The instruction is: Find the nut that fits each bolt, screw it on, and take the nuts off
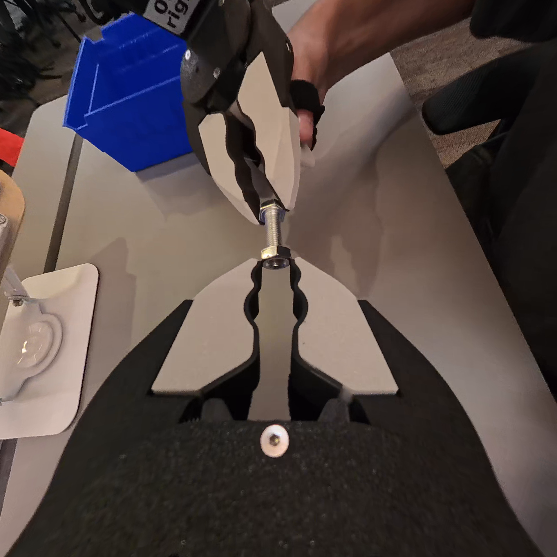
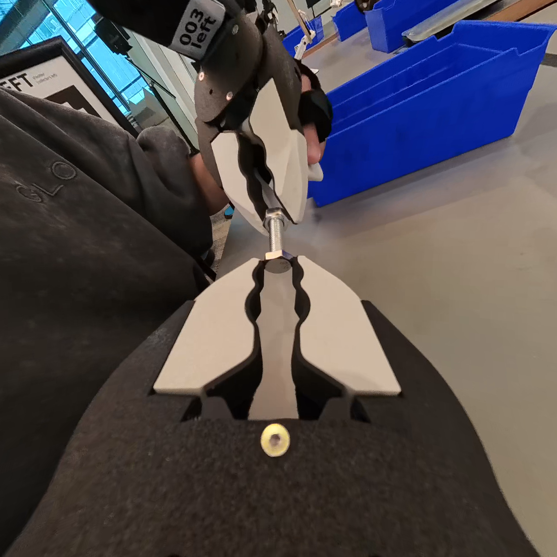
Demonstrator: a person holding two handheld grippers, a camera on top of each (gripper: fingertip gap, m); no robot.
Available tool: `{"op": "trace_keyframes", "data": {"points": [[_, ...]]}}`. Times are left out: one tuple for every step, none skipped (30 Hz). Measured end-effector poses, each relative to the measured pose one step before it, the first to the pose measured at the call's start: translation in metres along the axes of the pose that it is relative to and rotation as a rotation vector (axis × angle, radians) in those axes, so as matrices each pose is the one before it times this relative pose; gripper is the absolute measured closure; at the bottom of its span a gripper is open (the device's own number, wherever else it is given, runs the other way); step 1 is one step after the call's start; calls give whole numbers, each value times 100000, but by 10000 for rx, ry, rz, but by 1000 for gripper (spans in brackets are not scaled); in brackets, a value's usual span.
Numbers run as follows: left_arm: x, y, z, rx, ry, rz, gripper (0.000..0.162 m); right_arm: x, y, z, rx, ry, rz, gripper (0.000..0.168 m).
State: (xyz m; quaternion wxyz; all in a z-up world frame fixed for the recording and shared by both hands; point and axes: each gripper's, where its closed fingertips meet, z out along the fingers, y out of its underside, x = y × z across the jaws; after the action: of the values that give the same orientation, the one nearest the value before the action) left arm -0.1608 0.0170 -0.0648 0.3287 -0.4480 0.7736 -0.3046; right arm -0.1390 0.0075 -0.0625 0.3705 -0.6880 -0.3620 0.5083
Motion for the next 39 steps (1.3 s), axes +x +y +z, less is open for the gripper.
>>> {"op": "trace_keyframes", "data": {"points": [[-37,-28,-36,109,-27,61,145,28,32,58,-6,21,-14,150],[17,94,-13,-35,-18,144,144,-5,14,81,-13,-19,78,150],[-26,97,-18,-111,-101,215,145,58,88,86,-56,-1,109,150],[-71,109,6,-163,-154,304,145,76,47,67,-25,23,57,150],[-101,101,19,-185,-205,389,145,72,33,20,-8,-21,183,150],[-40,110,39,-203,-199,458,145,-1,-51,-9,70,-119,279,150],[-49,28,29,-169,-216,465,145,-47,9,-30,46,-217,421,150],[-21,17,34,-177,-219,470,145,-22,65,-12,34,-191,364,150],[-10,25,28,-168,-203,440,145,-34,68,12,45,-184,343,150],[-37,-3,-18,-104,-192,366,145,-54,6,10,96,-204,427,150],[-45,-46,-58,-27,-144,220,145,-67,-12,19,110,-150,253,150],[-15,-79,-80,21,-65,62,145,-96,-18,37,89,-137,204,150],[-50,-3,-59,22,-35,-63,145,-11,-41,45,75,-6,3,150],[-78,62,-39,7,-12,-211,145,119,39,84,-9,163,-189,150],[-48,94,14,-24,56,-341,145,153,21,70,-45,171,-152,150],[94,60,2,10,161,-341,145,0,-64,30,7,43,-123,150],[1,22,-9,68,71,-236,144,-45,-168,6,82,-25,-64,150],[-28,0,-21,70,-12,-132,144,71,-48,19,3,27,21,150],[52,42,0,8,9,-52,143,75,-16,11,-6,39,-66,150],[-39,149,-5,-105,-37,-14,140,-1,-25,21,11,-13,-74,150],[-99,141,-12,-102,-50,-48,141,-29,32,32,-14,-32,-9,150],[18,55,-39,-11,39,-88,141,-47,-3,5,20,-30,-72,150],[-83,4,-77,24,0,-130,140,-17,-10,3,19,3,-61,150],[-141,67,-116,21,-29,-179,140,167,35,-49,-15,121,-78,150],[-83,177,-142,-24,26,-225,139,268,77,-110,-46,193,-132,150],[-170,328,-168,-100,-28,-283,139,358,66,-192,-43,280,-156,150],[-169,519,-200,-216,-44,-401,140,471,80,-316,-62,410,-245,150],[-109,643,-238,-282,-61,-523,141,592,139,-433,-103,562,-363,150],[-549,803,-249,-370,-426,-688,141,674,193,-501,-110,665,-420,150],[-450,889,-234,-412,-413,-807,142,745,261,-517,-108,767,-441,150],[86,726,-224,-285,-146,-854,133,672,381,-433,-133,758,-413,150],[126,426,-234,-53,-245,-863,132,504,414,-357,-144,718,-435,150],[812,129,-229,268,98,-776,130,314,302,-352,-72,657,-385,150],[1268,163,-165,356,321,-679,129,30,204,-304,9,462,-275,150],[771,453,31,208,-2,-639,130,18,121,-304,70,475,-222,150],[762,692,170,81,-2,-532,127,220,112,-311,84,626,-243,150],[881,675,273,94,60,-505,123,318,13,-285,182,733,-246,150],[790,498,336,190,32,-474,124,-8,-15,-110,303,527,-95,150],[744,317,335,253,47,-361,124,114,-161,-51,525,619,-13,150]]}}
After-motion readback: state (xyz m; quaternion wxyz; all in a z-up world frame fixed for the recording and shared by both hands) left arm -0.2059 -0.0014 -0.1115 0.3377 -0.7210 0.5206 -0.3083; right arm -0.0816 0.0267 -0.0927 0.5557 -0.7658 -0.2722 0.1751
